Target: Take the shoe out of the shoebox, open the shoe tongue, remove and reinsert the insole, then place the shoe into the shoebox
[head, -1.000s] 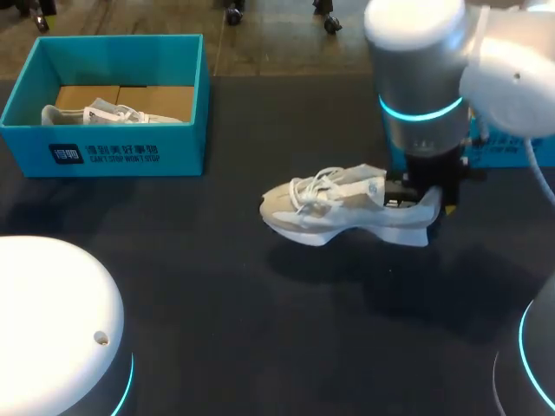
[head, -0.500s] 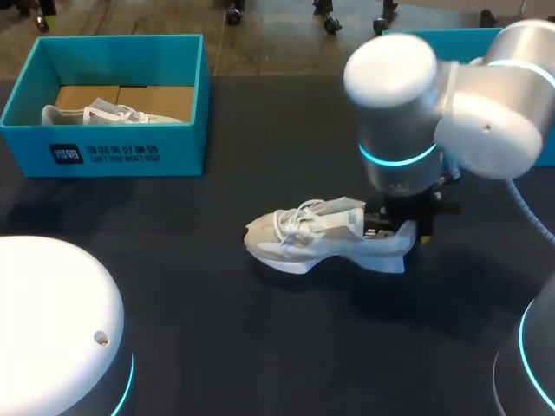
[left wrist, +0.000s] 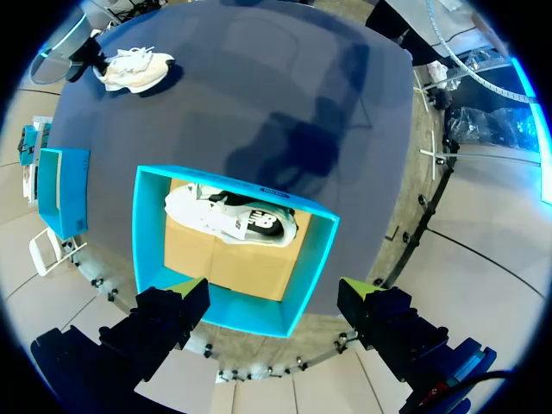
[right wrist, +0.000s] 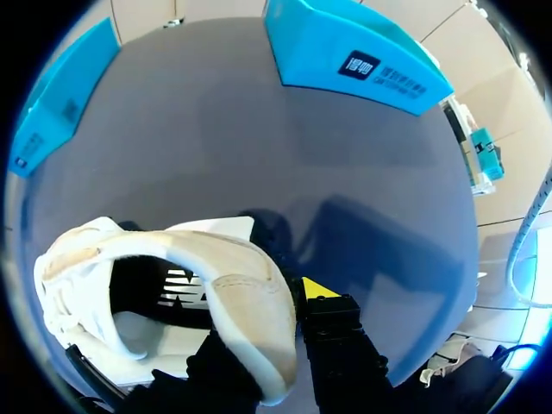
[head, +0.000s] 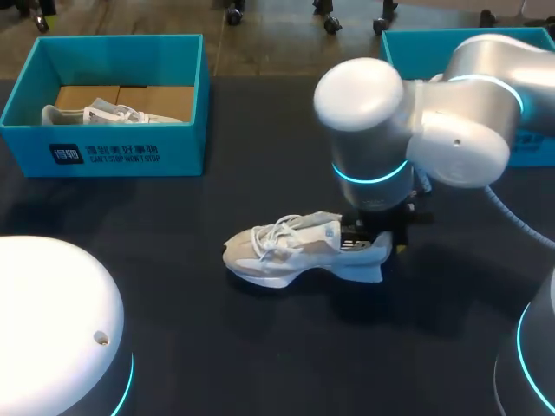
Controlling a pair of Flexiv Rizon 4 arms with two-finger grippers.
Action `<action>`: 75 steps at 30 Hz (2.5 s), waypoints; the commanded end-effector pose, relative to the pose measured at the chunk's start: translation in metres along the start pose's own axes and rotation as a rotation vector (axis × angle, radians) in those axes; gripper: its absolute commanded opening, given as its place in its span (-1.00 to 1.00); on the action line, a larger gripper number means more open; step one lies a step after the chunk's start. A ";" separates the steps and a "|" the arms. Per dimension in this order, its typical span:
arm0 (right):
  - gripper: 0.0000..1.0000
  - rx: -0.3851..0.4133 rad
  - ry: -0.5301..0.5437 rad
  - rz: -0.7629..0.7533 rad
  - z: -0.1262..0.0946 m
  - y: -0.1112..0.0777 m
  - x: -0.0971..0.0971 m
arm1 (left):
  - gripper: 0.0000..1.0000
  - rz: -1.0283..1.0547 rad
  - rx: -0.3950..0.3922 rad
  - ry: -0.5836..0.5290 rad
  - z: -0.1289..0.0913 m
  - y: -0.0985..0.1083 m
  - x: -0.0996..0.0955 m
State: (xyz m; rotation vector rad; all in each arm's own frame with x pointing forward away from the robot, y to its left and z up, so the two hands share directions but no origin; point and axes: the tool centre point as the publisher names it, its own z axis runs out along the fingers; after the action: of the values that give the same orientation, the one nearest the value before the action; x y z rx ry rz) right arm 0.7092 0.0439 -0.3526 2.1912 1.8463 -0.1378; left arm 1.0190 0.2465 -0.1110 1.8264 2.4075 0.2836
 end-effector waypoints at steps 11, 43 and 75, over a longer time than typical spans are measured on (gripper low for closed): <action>-1.00 -0.007 -0.023 0.017 0.022 -0.006 0.016 | 1.00 0.001 -0.002 0.002 0.000 -0.001 0.001; 1.00 -0.081 0.093 -0.207 -0.056 0.004 -0.001 | 1.00 0.001 -0.002 0.002 0.000 -0.001 0.001; 1.00 -0.213 0.137 -0.924 -0.101 0.015 -0.020 | 1.00 0.001 -0.002 0.002 0.000 -0.001 0.001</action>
State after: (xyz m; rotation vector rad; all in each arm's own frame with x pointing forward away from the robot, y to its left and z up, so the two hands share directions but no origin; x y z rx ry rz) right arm 0.7112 0.0519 -0.2470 1.0944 2.6549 0.0257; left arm 1.0190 0.2465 -0.1110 1.8265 2.4075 0.2836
